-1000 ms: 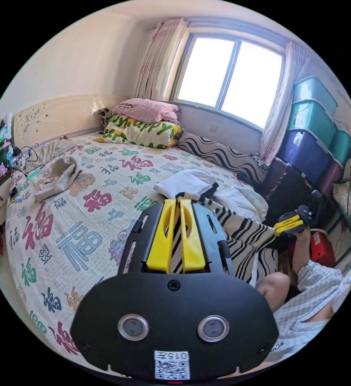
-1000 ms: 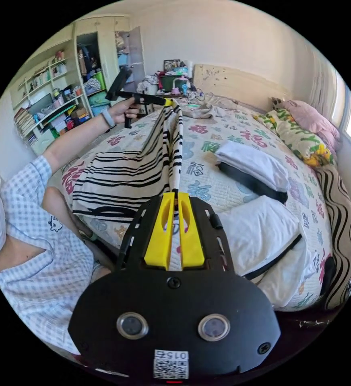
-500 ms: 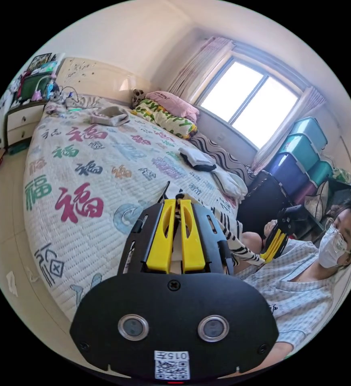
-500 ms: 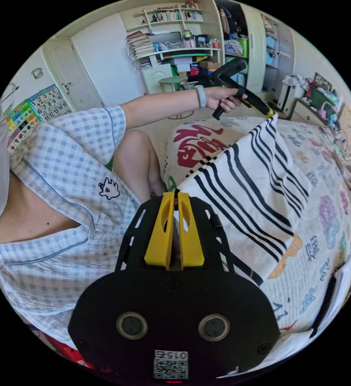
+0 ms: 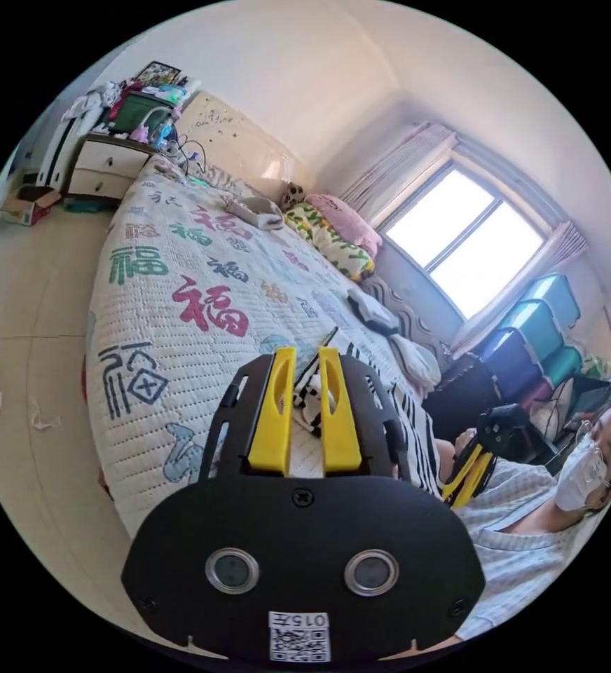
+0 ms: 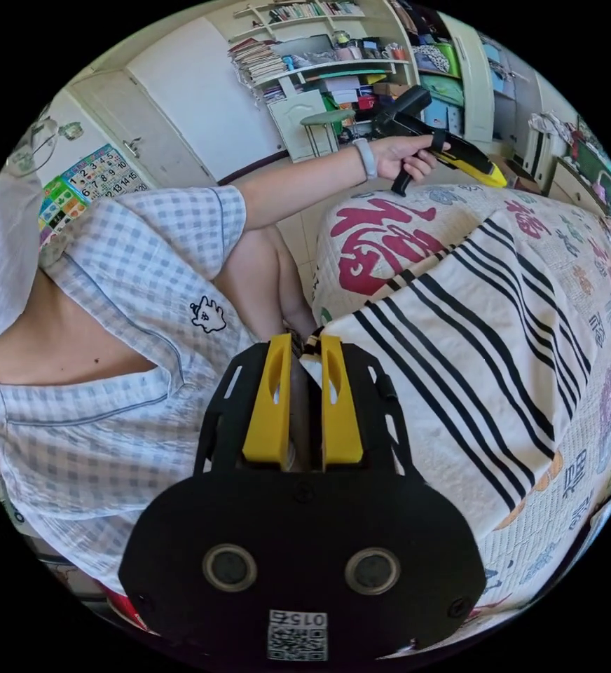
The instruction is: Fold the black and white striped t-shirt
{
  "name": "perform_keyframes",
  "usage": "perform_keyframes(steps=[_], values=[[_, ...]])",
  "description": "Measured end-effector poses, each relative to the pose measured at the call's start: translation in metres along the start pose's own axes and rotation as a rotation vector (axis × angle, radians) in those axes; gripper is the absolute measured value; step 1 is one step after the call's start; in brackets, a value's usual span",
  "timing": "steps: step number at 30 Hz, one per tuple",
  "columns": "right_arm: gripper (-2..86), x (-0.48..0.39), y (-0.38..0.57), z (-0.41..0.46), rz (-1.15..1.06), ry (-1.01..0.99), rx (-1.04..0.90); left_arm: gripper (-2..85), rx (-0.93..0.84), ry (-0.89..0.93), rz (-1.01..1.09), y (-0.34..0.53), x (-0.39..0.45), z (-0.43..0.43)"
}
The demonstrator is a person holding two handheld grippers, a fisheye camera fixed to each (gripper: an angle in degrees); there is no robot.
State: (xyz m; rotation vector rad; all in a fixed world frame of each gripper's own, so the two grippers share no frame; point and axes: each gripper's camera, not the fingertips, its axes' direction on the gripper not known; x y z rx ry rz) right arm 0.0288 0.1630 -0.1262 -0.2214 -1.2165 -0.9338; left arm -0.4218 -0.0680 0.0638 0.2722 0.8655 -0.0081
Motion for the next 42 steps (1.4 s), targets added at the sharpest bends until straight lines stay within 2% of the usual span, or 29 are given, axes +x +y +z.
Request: perform_keyframes(steps=[2, 4, 6, 8, 9, 12, 14, 17, 21, 22, 25, 29, 33, 38, 42], values=[[6.9, 0.007, -0.003, 0.001, -0.009, -0.061, 0.038, 9.2, -0.171, -0.033, 0.033, -0.008, 0.018, 0.017], [7.1, 0.008, -0.008, 0.010, -0.037, -0.083, 0.027, 9.8, -0.254, -0.038, 0.062, -0.009, 0.031, 0.029], [7.4, 0.003, -0.013, 0.017, -0.105, -0.128, 0.049, 9.8, -0.271, -0.077, 0.063, -0.009, 0.038, 0.039], [6.7, -0.001, -0.021, 0.019, -0.175, -0.294, 0.084, 8.5, -0.286, -0.129, 0.019, -0.010, 0.037, 0.052], [6.7, -0.001, -0.023, 0.019, -0.167, -0.282, 0.090, 7.9, -0.289, -0.122, 0.006, -0.011, 0.035, 0.054], [7.0, 0.002, -0.033, 0.028, -0.061, 0.008, 0.054, 3.2, -0.267, -0.107, -0.031, -0.015, 0.035, 0.045], [7.6, 0.007, -0.040, 0.055, -0.014, 0.162, -0.082, 1.9, -0.261, -0.112, -0.062, -0.014, 0.040, 0.034], [8.0, 0.007, -0.044, 0.099, -0.022, 0.194, -0.214, 2.7, -0.243, -0.198, -0.072, -0.009, 0.050, 0.023], [3.9, 0.001, -0.048, 0.130, -0.017, 0.356, -0.226, 5.7, -0.167, -0.180, -0.133, 0.008, 0.046, 0.021], [0.4, -0.003, -0.050, 0.136, -0.032, 0.380, -0.228, 5.4, -0.166, -0.157, -0.157, 0.011, 0.040, 0.023], [-0.7, -0.008, -0.052, 0.145, -0.034, 0.351, -0.208, 2.0, -0.142, -0.091, -0.149, 0.011, 0.038, 0.019], [-0.9, -0.016, -0.055, 0.147, -0.041, 0.121, -0.100, 0.3, -0.124, -0.093, -0.112, 0.012, 0.044, 0.006], [-0.4, -0.027, -0.057, 0.163, -0.041, 0.350, -0.125, 0.4, -0.130, -0.127, -0.057, 0.010, 0.058, -0.005], [7.4, -0.033, -0.060, 0.194, -0.033, 0.385, -0.210, 0.7, -0.171, -0.145, -0.074, 0.017, 0.051, 0.004], [3.0, -0.047, -0.064, 0.214, -0.065, 0.529, -0.234, 0.9, -0.160, -0.125, -0.088, 0.020, 0.049, 0.000]])
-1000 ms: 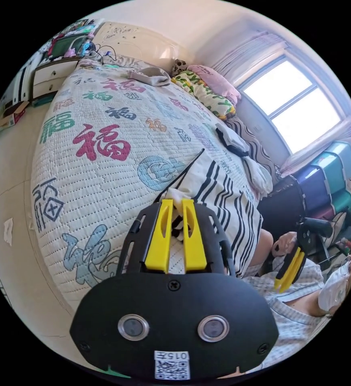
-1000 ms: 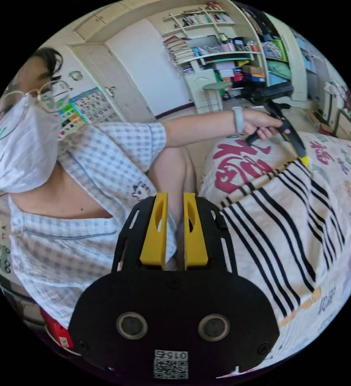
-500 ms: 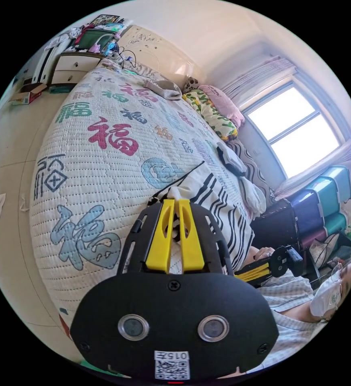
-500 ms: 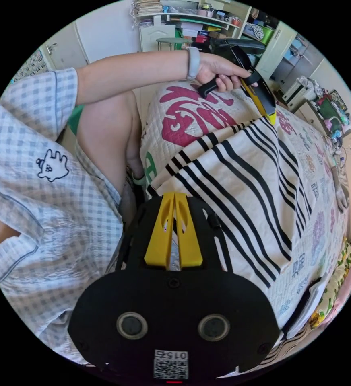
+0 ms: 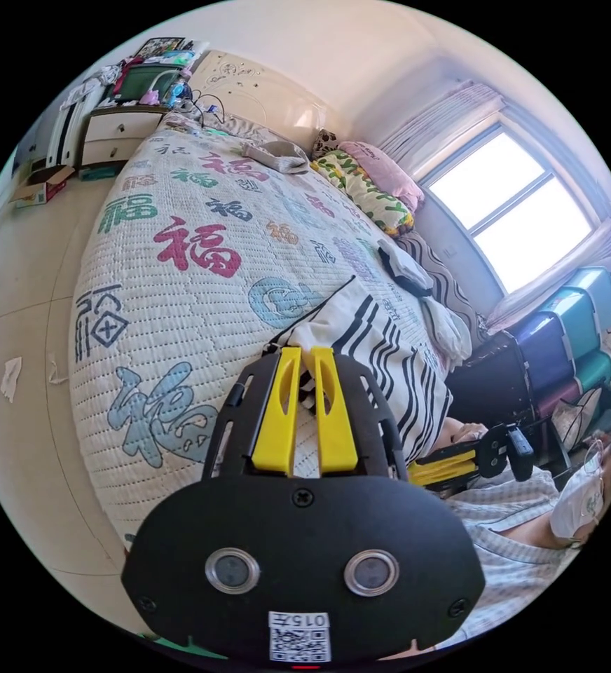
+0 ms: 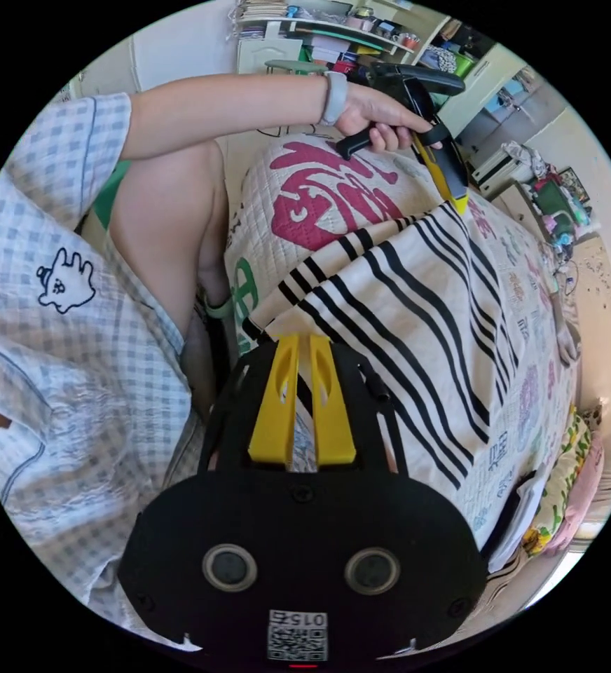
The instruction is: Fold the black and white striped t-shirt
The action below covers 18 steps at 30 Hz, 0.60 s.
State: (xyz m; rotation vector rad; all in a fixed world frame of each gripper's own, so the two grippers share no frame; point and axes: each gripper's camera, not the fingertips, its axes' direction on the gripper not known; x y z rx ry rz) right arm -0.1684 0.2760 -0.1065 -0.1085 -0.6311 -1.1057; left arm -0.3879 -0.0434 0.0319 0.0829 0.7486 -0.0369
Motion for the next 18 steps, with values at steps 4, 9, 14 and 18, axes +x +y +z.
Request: perform_keyframes(steps=[4, 9, 14, 18], values=[[3.0, -0.018, -0.006, 0.006, 0.007, 0.040, -0.009, 0.7, 0.007, 0.005, -0.010, 0.005, -0.002, -0.002], [5.1, -0.033, -0.012, 0.014, 0.055, 0.049, 0.010, 0.5, 0.014, -0.003, -0.003, 0.009, 0.000, -0.003], [4.9, -0.061, -0.012, 0.021, -0.010, 0.187, -0.005, 0.3, 0.016, 0.011, -0.016, 0.012, -0.001, -0.001], [5.0, -0.082, -0.010, 0.027, -0.057, 0.303, -0.017, 0.1, 0.023, 0.017, -0.022, 0.015, -0.002, 0.000]])
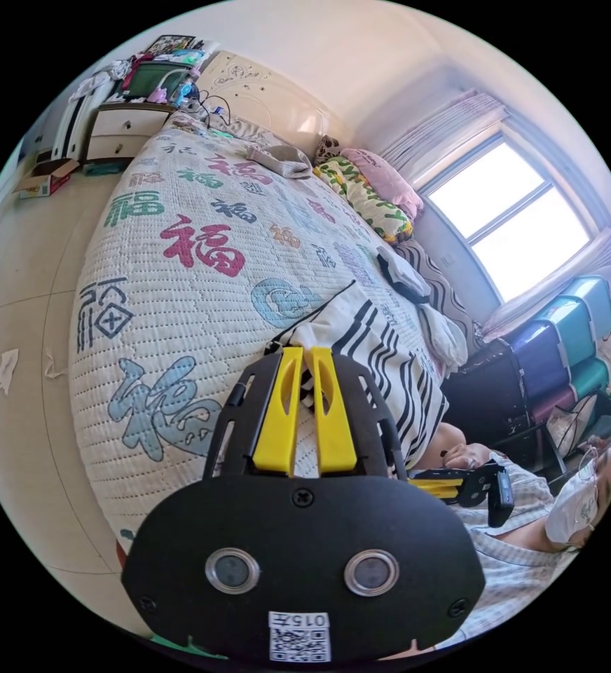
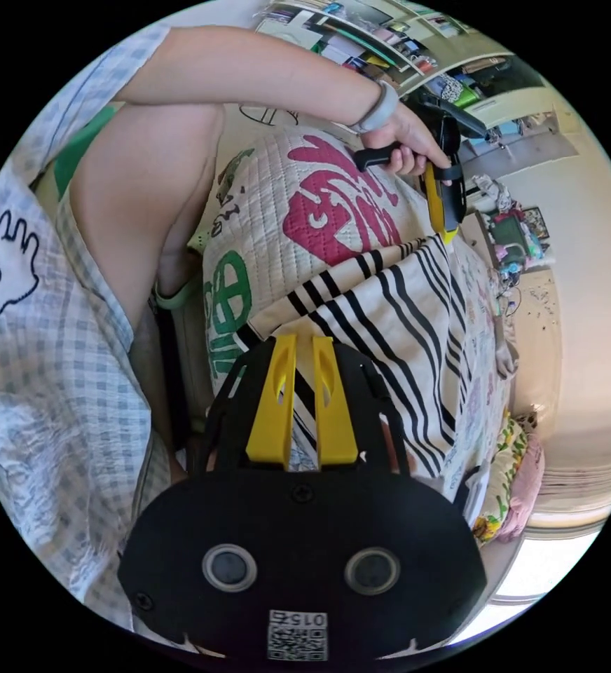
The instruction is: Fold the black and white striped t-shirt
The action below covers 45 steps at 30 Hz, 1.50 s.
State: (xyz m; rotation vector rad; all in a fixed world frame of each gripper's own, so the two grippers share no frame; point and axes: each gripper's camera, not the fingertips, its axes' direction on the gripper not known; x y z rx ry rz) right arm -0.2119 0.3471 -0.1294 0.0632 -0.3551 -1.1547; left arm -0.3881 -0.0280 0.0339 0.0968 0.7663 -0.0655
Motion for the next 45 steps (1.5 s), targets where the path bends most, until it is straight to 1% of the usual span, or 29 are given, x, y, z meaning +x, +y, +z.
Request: perform_keyframes(steps=[6, 9, 10, 12, 14, 20, 24, 27, 30, 32, 34, 35, 37, 39, 42, 43, 45], values=[[6.4, -0.002, 0.010, -0.007, -0.003, -0.028, 0.009, -0.2, 0.008, 0.014, -0.004, 0.005, 0.001, 0.002], [6.1, -0.006, 0.015, -0.006, -0.014, 0.023, 0.012, -0.3, 0.006, 0.018, -0.005, 0.006, 0.001, 0.005], [5.0, -0.008, 0.017, -0.006, -0.036, 0.063, 0.012, -0.4, 0.005, 0.021, -0.006, 0.006, 0.001, 0.007], [2.2, -0.007, 0.020, -0.008, -0.037, 0.070, 0.014, -0.5, 0.006, 0.024, -0.008, 0.007, 0.001, 0.009], [-0.3, 0.001, 0.026, -0.015, -0.020, 0.031, 0.026, -0.7, 0.011, 0.021, 0.005, 0.007, 0.005, 0.011], [-1.0, 0.017, 0.045, -0.047, -0.002, -0.046, 0.137, -0.8, 0.040, -0.062, 0.069, 0.007, 0.027, 0.006], [-0.9, 0.034, 0.053, -0.042, 0.025, -0.125, 0.134, -0.7, 0.033, -0.082, 0.065, 0.007, 0.028, 0.012], [-0.7, 0.052, 0.060, -0.034, 0.061, -0.190, 0.112, -0.5, -0.018, -0.119, 0.050, 0.005, 0.024, 0.029], [1.2, 0.075, 0.074, -0.043, 0.102, -0.284, 0.135, 0.4, -0.085, -0.151, 0.043, 0.000, 0.024, 0.048], [5.0, 0.105, 0.095, -0.065, 0.145, -0.422, 0.186, 3.0, -0.085, -0.176, 0.048, -0.003, 0.029, 0.047], [7.7, 0.134, 0.120, -0.084, 0.206, -0.474, 0.253, 7.1, -0.080, -0.208, 0.052, -0.008, 0.035, 0.038], [8.1, 0.156, 0.142, -0.094, 0.283, -0.457, 0.301, 8.2, -0.049, -0.234, 0.072, -0.011, 0.045, 0.029], [8.1, 0.186, 0.176, -0.101, 0.410, -0.387, 0.328, 8.9, 0.019, -0.234, 0.131, -0.019, 0.066, 0.018], [8.0, 0.211, 0.205, -0.099, 0.512, -0.337, 0.275, 9.0, 0.043, -0.215, 0.206, -0.033, 0.093, 0.024], [8.2, 0.239, 0.243, -0.093, 0.614, -0.331, 0.225, 9.5, 0.028, -0.163, 0.311, -0.065, 0.133, 0.070], [8.3, 0.247, 0.255, -0.091, 0.638, -0.367, 0.229, 9.9, -0.003, -0.129, 0.327, -0.083, 0.142, 0.097], [8.4, 0.255, 0.267, -0.087, 0.660, -0.412, 0.225, 10.4, -0.058, -0.119, 0.304, -0.111, 0.146, 0.139]])
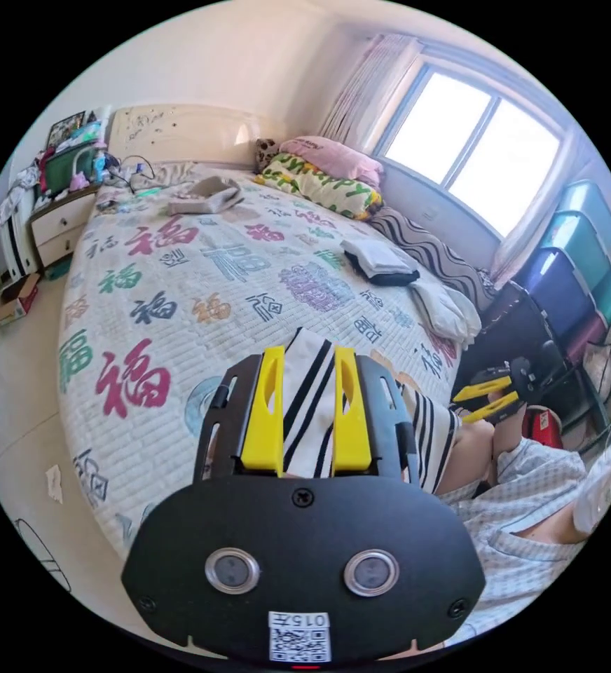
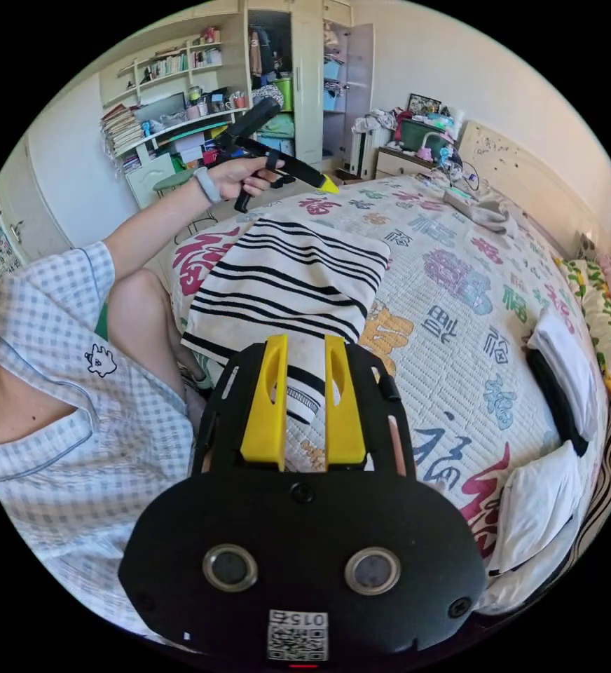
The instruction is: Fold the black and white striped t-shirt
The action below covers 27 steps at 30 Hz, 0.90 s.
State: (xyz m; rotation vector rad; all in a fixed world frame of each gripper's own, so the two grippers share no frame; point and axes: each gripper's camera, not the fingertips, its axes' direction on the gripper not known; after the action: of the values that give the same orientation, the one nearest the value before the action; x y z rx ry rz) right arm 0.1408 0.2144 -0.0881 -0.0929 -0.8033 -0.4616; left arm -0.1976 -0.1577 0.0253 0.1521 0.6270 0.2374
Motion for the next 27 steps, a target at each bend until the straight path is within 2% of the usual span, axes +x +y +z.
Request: perform_keyframes(steps=[5, 8, 13, 14, 18, 22, 27], values=[[8.5, 0.024, 0.008, 0.004, 0.004, -0.062, -0.080, 11.5, -0.226, 0.038, -0.053, -0.055, -0.008, 0.109], [7.4, 0.038, 0.010, 0.003, 0.016, -0.108, -0.114, 11.4, -0.320, -0.013, -0.040, -0.061, -0.005, 0.144], [0.1, 0.050, 0.013, -0.009, -0.025, -0.178, -0.158, 7.4, -0.328, -0.020, -0.017, -0.067, -0.003, 0.152], [-0.4, 0.051, 0.013, -0.011, -0.036, -0.188, -0.174, 4.4, -0.337, 0.017, -0.013, -0.069, -0.002, 0.155], [-0.7, 0.050, 0.012, -0.022, -0.070, -0.174, -0.188, 1.8, -0.326, -0.009, 0.017, -0.074, 0.002, 0.155], [1.6, 0.051, 0.015, -0.052, -0.086, -0.031, -0.071, 1.1, -0.322, -0.005, 0.019, -0.075, 0.001, 0.156], [8.4, 0.044, 0.004, -0.046, -0.159, 0.037, -0.167, 0.9, -0.306, 0.015, 0.001, -0.073, -0.006, 0.157]])
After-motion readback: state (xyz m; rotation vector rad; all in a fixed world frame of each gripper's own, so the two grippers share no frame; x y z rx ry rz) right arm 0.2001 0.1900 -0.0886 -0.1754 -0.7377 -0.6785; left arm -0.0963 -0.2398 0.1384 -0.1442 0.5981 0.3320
